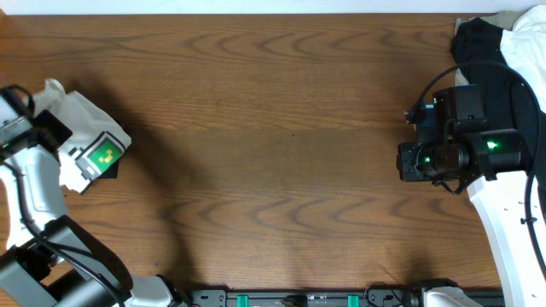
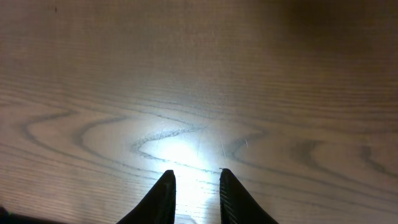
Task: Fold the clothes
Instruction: 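Lower the folded shirt onto the black cloth with the left gripper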
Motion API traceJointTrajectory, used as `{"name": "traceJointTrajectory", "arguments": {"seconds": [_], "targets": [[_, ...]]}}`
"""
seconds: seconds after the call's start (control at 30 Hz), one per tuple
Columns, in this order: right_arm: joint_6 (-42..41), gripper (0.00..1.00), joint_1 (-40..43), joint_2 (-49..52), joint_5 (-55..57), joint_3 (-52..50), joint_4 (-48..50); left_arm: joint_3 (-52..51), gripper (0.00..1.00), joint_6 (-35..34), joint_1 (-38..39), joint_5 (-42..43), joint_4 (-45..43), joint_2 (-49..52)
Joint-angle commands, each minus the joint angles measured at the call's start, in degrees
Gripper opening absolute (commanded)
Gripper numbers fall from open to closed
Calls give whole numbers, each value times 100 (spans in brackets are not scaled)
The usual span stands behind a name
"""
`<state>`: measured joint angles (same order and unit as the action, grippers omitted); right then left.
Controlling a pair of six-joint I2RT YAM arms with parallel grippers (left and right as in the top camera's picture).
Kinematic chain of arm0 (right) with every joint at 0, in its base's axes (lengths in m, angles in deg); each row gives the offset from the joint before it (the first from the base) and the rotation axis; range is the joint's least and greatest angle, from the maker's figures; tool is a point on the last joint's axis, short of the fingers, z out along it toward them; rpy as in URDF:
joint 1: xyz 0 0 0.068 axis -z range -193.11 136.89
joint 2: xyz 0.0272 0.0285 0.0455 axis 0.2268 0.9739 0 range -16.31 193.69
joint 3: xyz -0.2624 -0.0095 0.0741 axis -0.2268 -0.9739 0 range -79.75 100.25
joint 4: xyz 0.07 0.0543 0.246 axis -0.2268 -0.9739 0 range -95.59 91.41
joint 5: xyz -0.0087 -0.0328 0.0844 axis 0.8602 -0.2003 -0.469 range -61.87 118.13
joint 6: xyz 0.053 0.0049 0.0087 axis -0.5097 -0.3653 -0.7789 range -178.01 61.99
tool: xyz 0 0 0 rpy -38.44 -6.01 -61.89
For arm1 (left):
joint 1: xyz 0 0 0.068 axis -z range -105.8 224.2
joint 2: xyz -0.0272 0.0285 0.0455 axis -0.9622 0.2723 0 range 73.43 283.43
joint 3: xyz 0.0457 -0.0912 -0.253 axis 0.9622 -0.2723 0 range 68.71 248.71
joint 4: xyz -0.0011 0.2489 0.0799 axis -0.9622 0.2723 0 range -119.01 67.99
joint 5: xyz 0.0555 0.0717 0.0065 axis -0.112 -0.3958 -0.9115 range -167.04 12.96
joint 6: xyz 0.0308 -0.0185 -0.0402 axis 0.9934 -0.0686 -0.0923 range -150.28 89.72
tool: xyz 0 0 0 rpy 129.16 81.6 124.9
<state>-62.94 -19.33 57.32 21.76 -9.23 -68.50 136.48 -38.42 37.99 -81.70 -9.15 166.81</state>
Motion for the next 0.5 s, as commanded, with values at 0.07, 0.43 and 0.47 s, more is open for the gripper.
{"name": "traceJointTrajectory", "arguments": {"seconds": [0.07, 0.43, 0.47], "targets": [[72, 23, 37, -50, 35, 28, -26, 98, 98, -1071, -483, 1189, 190, 81], [74, 23, 37, -50, 35, 26, -24, 101, 98, -1045, -586, 3150, 225, -13], [74, 23, 37, -50, 35, 24, -26, 98, 98, -984, -590, 3176, 269, -13]]}}
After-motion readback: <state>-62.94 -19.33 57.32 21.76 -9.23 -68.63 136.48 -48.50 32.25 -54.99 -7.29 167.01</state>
